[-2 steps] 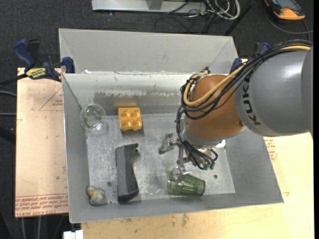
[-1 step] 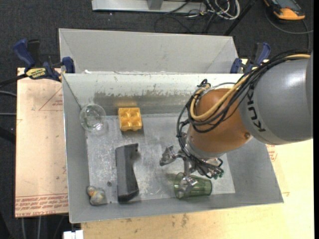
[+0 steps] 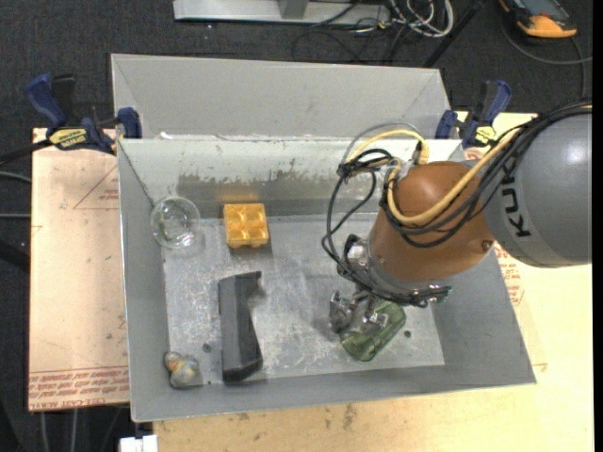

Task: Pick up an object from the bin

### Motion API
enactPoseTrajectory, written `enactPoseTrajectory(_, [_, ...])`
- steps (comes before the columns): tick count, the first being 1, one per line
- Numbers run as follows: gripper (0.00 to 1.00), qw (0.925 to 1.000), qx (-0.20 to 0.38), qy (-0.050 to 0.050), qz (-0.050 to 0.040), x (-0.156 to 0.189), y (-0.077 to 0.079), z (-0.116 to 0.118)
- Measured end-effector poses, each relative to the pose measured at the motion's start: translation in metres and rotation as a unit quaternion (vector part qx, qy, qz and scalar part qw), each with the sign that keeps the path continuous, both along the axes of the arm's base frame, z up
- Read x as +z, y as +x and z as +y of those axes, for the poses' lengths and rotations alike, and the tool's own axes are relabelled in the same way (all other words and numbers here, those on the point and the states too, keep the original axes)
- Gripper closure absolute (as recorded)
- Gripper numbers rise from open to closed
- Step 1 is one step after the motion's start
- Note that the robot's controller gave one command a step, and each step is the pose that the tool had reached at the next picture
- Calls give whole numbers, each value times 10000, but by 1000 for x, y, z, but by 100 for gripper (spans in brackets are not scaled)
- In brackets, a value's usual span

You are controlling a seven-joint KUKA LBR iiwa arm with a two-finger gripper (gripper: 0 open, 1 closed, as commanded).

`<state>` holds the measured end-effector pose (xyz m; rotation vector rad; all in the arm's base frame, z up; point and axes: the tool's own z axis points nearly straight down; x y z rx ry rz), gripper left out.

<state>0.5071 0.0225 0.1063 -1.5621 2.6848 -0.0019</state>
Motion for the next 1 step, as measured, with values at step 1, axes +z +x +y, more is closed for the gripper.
enactPoseTrajectory(1, [100, 10000, -2, -7, -15, 0, 1, -1])
